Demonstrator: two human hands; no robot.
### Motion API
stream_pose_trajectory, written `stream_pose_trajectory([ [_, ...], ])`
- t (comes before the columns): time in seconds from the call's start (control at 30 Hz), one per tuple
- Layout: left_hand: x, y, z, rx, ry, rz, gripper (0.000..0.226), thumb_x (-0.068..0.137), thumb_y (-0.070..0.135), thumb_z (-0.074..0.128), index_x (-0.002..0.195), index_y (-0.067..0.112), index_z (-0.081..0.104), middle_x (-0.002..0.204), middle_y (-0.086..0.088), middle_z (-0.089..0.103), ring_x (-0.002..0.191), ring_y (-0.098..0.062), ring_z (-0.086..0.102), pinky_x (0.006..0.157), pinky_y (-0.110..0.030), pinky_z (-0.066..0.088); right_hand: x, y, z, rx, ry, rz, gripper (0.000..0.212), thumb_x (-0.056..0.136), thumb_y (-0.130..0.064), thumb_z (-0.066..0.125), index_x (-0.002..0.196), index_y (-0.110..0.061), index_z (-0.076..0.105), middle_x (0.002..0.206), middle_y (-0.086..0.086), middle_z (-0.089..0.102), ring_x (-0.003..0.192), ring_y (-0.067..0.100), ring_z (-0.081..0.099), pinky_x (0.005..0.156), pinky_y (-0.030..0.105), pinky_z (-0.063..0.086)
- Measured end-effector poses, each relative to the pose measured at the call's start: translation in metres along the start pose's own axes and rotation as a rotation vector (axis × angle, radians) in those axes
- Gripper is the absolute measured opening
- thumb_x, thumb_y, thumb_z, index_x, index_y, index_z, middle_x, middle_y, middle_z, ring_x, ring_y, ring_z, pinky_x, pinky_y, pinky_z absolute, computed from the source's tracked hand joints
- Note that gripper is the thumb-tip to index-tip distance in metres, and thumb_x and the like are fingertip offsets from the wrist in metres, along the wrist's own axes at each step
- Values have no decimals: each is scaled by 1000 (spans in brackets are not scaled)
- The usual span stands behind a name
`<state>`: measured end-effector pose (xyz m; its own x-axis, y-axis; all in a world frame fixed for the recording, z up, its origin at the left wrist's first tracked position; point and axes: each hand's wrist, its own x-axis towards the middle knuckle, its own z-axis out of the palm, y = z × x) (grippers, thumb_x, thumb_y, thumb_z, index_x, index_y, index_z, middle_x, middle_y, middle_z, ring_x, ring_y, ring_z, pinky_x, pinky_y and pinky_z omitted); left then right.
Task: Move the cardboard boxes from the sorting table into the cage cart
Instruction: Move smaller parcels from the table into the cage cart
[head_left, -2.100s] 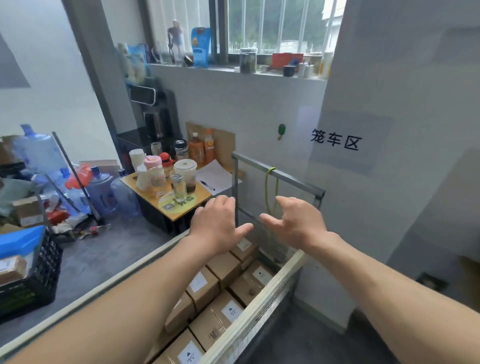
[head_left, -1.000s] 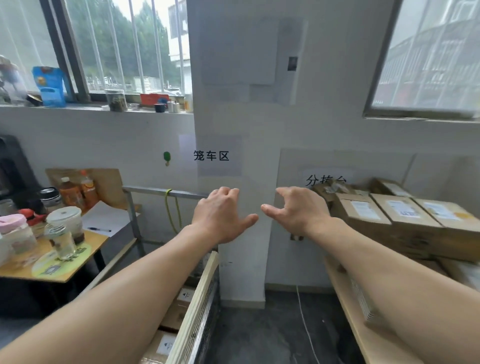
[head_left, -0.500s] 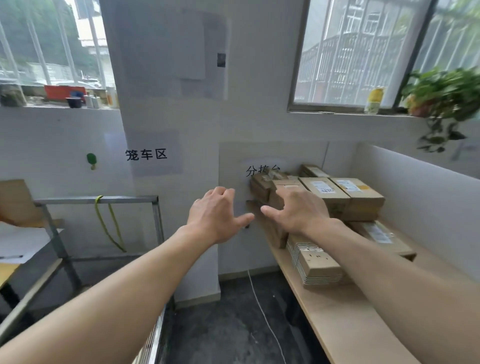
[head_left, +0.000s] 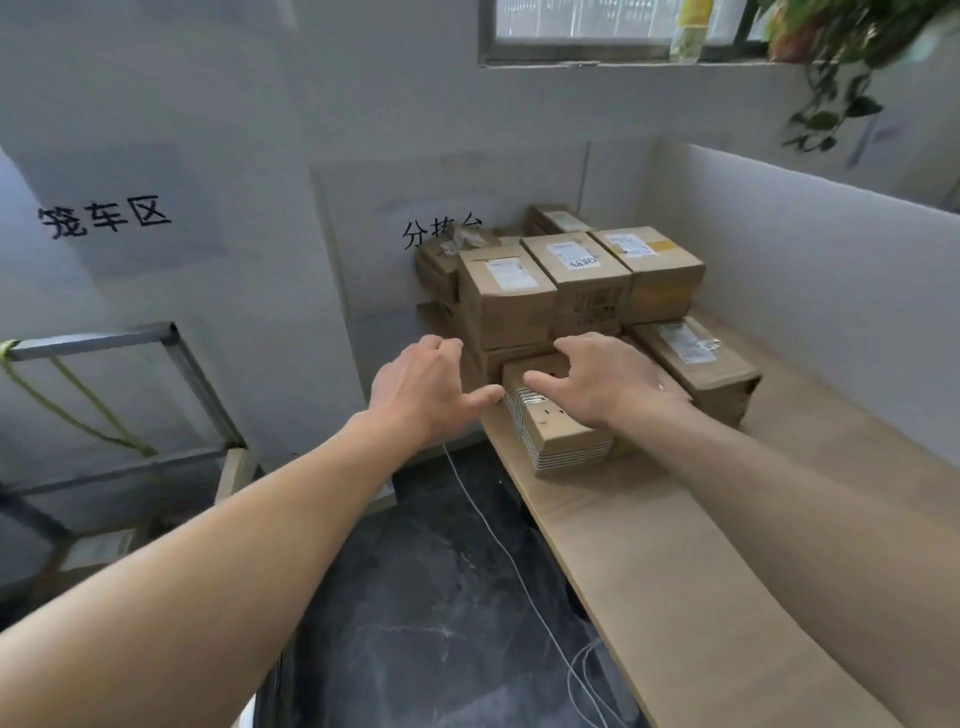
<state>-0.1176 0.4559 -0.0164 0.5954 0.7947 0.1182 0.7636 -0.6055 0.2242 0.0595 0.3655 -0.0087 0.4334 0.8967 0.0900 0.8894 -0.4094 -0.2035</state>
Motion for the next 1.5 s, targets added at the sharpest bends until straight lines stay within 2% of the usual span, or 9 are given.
stream_pose_trajectory([
  [0.1, 23, 17, 25, -7, -54, -9, 81, 89, 72, 53, 146, 16, 44, 148, -5, 49, 129, -25, 53, 94, -42, 50, 21, 30, 18, 7, -55, 29, 76, 90, -72, 49, 145, -20, 52, 145, 3, 55, 133, 25, 51, 103, 42, 47],
  [0.3, 64, 40, 78, -3, -167, -47, 83, 90, 71, 51, 151, 16, 38, 153, -5, 43, 135, -25, 47, 100, -43, 46, 60, 81, 61, 9, -165, 77, 72, 90, -69, 51, 141, -18, 54, 138, 4, 59, 126, 27, 55, 94, 40, 49],
  [0.47, 93, 51, 120, -24, -253, -93, 79, 92, 70, 50, 149, 17, 40, 150, -5, 45, 132, -26, 49, 98, -42, 46, 87, 109, 97, 63, -238, 92, 72, 90, -65, 55, 142, -16, 53, 140, 8, 59, 128, 29, 54, 100, 43, 49],
  [0.77, 135, 63, 179, -42, -338, -162, 76, 92, 68, 50, 148, 17, 41, 146, -5, 47, 129, -27, 51, 93, -41, 47, 127, 140, 151, 82, -298, 99, 66, 88, -63, 60, 136, -16, 57, 133, 10, 62, 122, 33, 56, 96, 43, 49],
  [0.9, 148, 66, 203, -84, -362, -181, 73, 93, 65, 52, 145, 15, 44, 142, -8, 50, 124, -28, 53, 89, -39, 47, 138, 151, 168, 51, -311, 87, 54, 89, -60, 60, 121, -17, 60, 115, 10, 66, 103, 31, 58, 77, 38, 47],
  [1.0, 155, 67, 218, -117, -380, -198, 69, 94, 62, 55, 142, 13, 45, 140, -11, 50, 122, -30, 53, 85, -36, 43, 143, 153, 175, 24, -298, 86, 44, 88, -58, 62, 104, -17, 59, 103, 9, 65, 88, 28, 49, 71, 35, 39],
  [1.17, 158, 63, 236, -150, -404, -240, 59, 92, 55, 62, 131, 11, 49, 127, -13, 56, 112, -31, 55, 80, -35, 42, 146, 150, 182, -26, -301, 48, 44, 83, -58, 68, 98, -19, 56, 102, 9, 64, 89, 28, 50, 72, 33, 37],
  [1.3, 152, 62, 242, -205, -399, -273, 55, 92, 44, 69, 130, 11, 47, 124, -13, 58, 110, -32, 57, 88, -40, 48, 143, 148, 184, -23, -303, 53, 49, 82, -60, 68, 105, -17, 60, 105, 10, 65, 101, 30, 56, 78, 36, 41],
  [1.5, 123, 60, 244, -282, -331, -341, 55, 90, 38, 72, 130, 10, 47, 123, -13, 59, 112, -32, 57, 88, -39, 47, 108, 137, 190, 115, -333, 133, 62, 79, -63, 71, 120, -19, 57, 115, 11, 60, 106, 32, 56, 91, 42, 50],
])
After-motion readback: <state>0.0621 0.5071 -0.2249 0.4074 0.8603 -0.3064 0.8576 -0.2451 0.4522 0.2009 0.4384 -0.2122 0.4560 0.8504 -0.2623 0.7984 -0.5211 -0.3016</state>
